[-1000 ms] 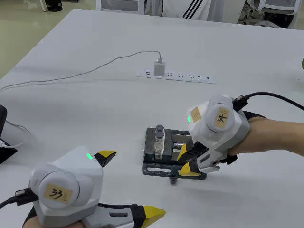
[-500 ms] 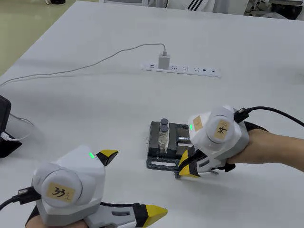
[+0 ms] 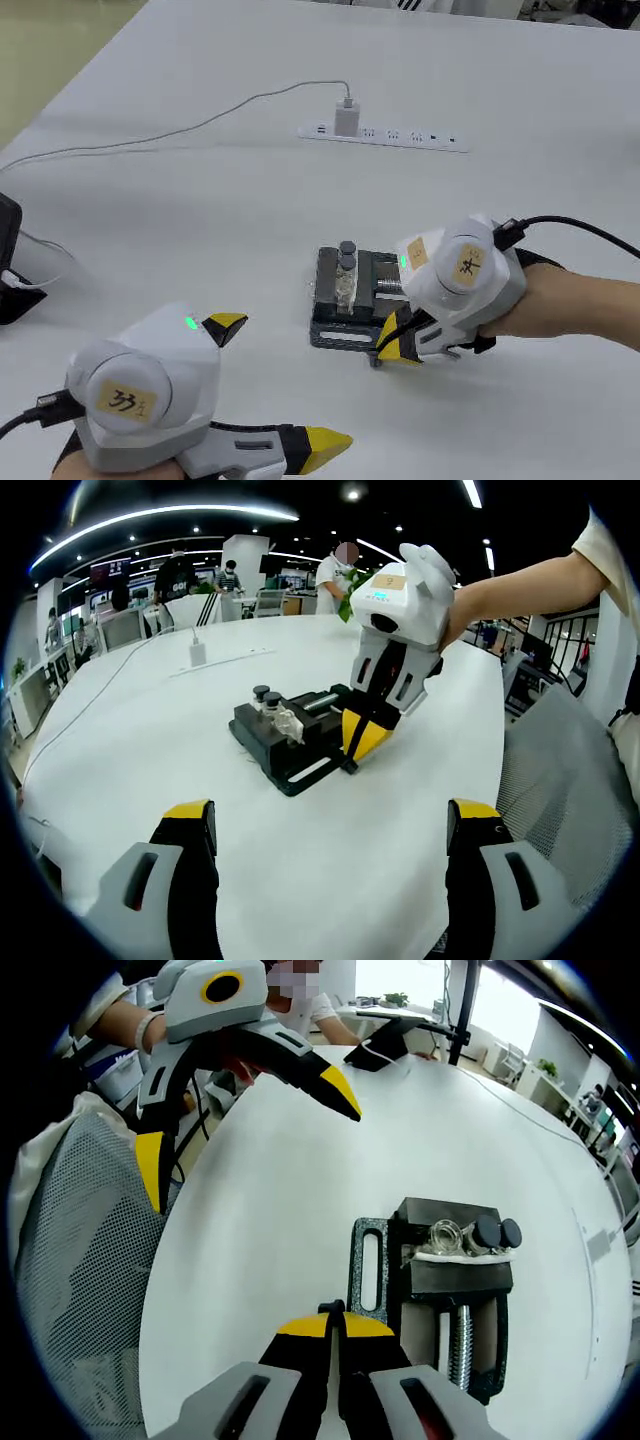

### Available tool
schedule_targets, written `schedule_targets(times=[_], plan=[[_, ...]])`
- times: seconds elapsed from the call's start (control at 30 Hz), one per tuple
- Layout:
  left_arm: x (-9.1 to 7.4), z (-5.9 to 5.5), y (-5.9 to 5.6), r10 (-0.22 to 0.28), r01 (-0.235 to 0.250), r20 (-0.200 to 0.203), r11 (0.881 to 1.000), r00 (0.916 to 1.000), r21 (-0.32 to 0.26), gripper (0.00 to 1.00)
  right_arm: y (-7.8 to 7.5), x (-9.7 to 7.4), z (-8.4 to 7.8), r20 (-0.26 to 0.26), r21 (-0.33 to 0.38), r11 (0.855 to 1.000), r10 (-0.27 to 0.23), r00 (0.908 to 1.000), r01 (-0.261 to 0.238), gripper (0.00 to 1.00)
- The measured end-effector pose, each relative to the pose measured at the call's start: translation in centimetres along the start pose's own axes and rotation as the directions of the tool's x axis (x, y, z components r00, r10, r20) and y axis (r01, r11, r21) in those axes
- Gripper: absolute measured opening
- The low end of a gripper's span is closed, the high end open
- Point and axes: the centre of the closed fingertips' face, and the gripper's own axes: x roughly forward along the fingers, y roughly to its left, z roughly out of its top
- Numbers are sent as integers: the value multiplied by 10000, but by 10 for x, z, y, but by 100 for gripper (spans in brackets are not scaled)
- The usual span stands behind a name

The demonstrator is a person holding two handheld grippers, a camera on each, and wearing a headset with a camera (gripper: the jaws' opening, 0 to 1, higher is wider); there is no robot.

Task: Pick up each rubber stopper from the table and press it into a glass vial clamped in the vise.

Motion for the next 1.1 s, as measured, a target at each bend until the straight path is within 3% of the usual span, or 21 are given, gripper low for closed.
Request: schedule_targets(times=[0.33,0.4,0.47,0.57,0.63,0.7,0.8,0.9,1.0,1.07,1.1], plan=[[2,5,-4,-96,99,155,9998,9998,-163,94,0,-1,1,23,-207,9990,-390,9992,390,0],[2,7,-11,-509,519,239,9977,9984,-437,88,1,-1,1,62,-266,9985,-470,9989,472,0],[2,9,-11,-572,588,301,9967,9979,-565,77,3,-3,2,127,-162,9991,-397,9991,399,0],[3,14,-12,-620,650,447,9956,9971,-679,76,2,-12,10,504,-166,9969,-754,9959,763,0],[3,16,-13,-745,786,545,9938,9957,-784,68,-1,-18,13,669,-255,9944,-1003,9927,1022,0],[3,19,-12,-755,809,645,9930,9951,-858,64,-7,-28,19,913,-343,9891,-1394,9860,1430,0],[4,24,-11,-904,999,809,9874,9926,-1227,58,-21,-48,36,1621,-759,9635,-2422,9566,2568,0],[3,35,-11,-1092,1309,1257,9749,9860,-1800,46,-26,-69,54,2226,-888,9395,-3049,9260,3307,0],[3,42,-11,-1333,1591,1397,9680,9812,-1942,38,-24,-81,66,2535,-1202,9240,-3249,9111,3630,0],[3,49,-11,-1479,1782,1573,9634,9764,-2004,32,-23,-88,74,2740,-1637,9021,-3472,8969,3992,0],[3,52,-11,-1524,1854,1654,9607,9744,-2069,30,-22,-90,76,2771,-1710,8979,-3513,8943,4057,0]])
